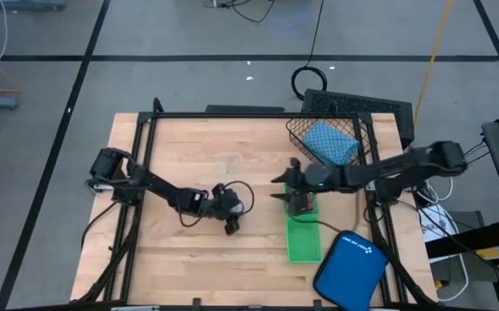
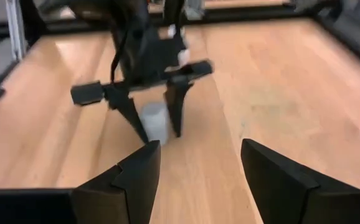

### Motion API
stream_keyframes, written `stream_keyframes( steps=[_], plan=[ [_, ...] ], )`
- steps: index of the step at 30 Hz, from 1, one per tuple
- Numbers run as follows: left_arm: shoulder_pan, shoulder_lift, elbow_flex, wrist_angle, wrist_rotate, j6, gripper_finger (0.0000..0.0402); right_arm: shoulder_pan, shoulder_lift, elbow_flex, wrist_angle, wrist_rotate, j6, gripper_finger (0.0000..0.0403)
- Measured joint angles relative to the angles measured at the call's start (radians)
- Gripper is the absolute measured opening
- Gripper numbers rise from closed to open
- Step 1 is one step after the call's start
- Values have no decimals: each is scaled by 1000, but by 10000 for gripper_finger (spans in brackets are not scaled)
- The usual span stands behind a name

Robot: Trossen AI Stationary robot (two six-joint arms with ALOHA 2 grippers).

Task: Pick & Place Medicine items
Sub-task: Put the bottom transparent pill bottle into the bottom green basket

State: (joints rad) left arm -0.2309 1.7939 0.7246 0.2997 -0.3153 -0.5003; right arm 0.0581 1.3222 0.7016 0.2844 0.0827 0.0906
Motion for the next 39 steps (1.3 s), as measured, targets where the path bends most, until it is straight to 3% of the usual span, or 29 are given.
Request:
stream_keyframes(
  steps=[10, 17, 21, 29, 32, 39],
  plan=[
    [18, 0, 0, -11, 0, -7, 214, -19, 321, 182, 78, -167, 1, 212],
    [12, -27, 0, -51, 8, -58, 214, -17, 429, 253, 137, -166, -49, 216],
    [-4, -95, 1, -110, -19, -58, 214, -11, 477, 291, 137, -213, -50, 239],
    [-47, -261, 0, -353, -135, -114, 214, -8, 516, 339, 154, -200, -52, 290],
    [-67, -318, 0, -356, -158, -130, 214, -8, 516, 339, 171, -156, -74, 292],
    [-102, -406, 1, -311, -200, -96, 214, -10, 516, 339, 235, -158, -95, 282]
  ],
)
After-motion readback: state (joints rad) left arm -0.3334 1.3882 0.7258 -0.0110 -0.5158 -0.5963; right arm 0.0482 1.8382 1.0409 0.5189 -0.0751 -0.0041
